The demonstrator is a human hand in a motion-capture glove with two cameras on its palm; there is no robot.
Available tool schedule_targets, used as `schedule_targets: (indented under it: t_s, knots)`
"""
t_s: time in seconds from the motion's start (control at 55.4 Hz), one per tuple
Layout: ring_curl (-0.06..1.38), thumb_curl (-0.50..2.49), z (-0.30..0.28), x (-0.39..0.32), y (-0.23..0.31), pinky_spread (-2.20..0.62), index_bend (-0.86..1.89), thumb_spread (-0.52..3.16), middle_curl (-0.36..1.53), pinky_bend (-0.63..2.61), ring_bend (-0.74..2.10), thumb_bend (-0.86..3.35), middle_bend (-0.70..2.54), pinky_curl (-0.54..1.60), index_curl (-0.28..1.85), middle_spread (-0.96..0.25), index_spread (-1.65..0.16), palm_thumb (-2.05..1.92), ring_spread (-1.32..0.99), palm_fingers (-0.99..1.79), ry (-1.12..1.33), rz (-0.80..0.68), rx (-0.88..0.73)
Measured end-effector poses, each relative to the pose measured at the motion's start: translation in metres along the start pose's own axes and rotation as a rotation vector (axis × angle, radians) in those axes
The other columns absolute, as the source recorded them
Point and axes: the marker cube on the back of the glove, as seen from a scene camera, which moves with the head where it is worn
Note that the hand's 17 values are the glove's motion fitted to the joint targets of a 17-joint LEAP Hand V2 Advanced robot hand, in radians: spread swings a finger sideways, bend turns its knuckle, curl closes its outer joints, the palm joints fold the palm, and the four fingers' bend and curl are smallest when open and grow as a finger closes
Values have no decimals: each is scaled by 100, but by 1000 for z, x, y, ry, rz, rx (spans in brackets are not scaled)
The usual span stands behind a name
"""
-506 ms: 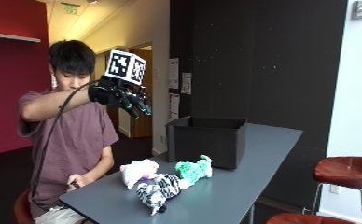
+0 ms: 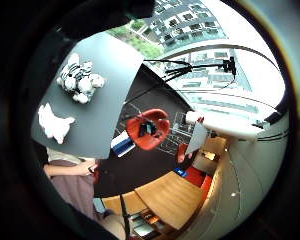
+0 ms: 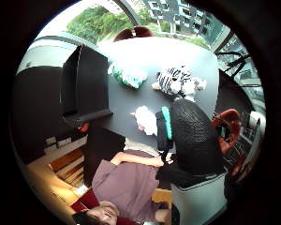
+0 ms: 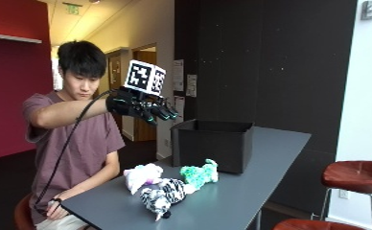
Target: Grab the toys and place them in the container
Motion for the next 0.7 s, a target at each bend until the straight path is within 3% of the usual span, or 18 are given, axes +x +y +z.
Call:
schedule_targets:
  t_s: [0.253, 0.397, 0.704]
  knots:
    - [18, 19, 34, 8, -44, 4, 2, 139, 19, 85, 31, 0, 14, 33, 14, -3, -21, -3, 0, -27, -72, 49, -22]
    - [21, 23, 86, 19, -80, 4, 2, 134, 21, 87, 33, -1, 14, 35, 11, 0, -20, 0, 1, -27, -116, 91, -77]
    - [26, 27, 196, -15, -102, 5, 2, 116, 25, 100, 46, -3, 19, 38, 7, 11, -15, -2, 4, -18, -156, 4, -171]
